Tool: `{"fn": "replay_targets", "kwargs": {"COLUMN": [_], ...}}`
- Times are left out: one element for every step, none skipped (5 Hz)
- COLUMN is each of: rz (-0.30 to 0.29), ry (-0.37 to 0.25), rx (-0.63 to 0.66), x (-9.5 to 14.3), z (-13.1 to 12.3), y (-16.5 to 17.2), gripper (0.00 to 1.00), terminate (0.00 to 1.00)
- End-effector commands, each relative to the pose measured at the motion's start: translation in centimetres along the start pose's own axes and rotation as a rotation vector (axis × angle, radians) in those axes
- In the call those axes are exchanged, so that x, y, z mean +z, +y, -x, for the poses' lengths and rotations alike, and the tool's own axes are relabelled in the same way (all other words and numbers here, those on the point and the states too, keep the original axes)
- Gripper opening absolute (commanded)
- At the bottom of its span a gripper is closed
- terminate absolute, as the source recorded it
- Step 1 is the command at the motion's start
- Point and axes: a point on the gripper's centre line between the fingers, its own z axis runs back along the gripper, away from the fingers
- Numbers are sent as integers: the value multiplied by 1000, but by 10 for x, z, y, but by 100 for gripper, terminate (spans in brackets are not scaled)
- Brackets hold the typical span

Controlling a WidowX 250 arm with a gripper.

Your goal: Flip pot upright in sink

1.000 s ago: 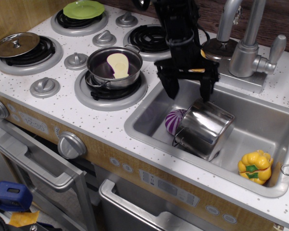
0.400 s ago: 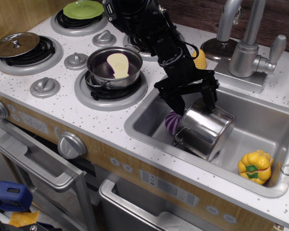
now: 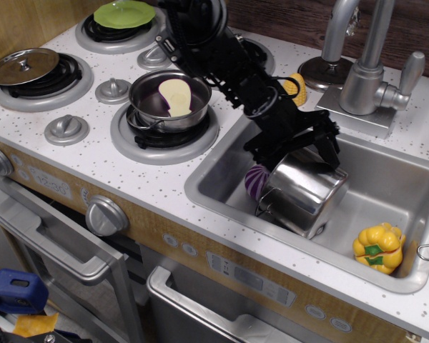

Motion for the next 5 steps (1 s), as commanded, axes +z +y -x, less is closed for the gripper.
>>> {"fn": "replay_targets", "kwargs": {"rz": [-43, -170, -277, -350, -389], "ry": [-1, -8, -19, -46, -101], "rx": [-22, -57, -82, -89, -111], "x": [7, 14, 18, 15, 7], "z": [-3, -3, -2, -3, -6], "y": [-6, -12, -20, -27, -22], "gripper": [0, 0, 0, 0, 0], "terminate": [0, 0, 0, 0, 0]}}
